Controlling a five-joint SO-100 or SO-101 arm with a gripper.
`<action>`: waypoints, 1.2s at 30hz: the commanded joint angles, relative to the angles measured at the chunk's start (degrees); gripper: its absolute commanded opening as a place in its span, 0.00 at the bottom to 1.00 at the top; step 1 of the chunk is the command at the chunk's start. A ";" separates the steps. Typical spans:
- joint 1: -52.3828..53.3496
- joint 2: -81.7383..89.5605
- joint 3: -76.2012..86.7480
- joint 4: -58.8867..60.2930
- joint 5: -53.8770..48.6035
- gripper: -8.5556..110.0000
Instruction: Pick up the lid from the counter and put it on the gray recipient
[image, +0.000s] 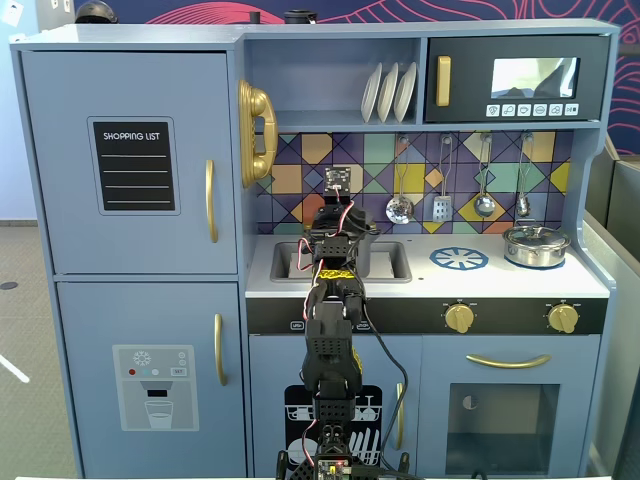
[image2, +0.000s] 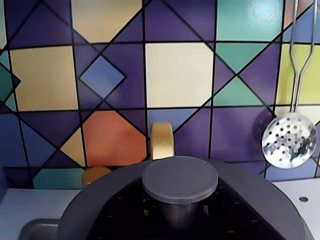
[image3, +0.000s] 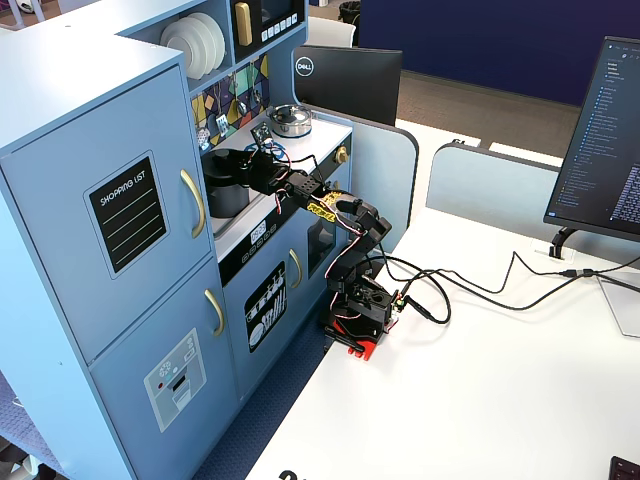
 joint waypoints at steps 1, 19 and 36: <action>-0.70 -0.09 -3.87 -0.09 -0.44 0.07; -0.97 0.79 0.79 0.09 -0.35 0.07; -1.58 1.32 5.36 -2.20 -0.44 0.16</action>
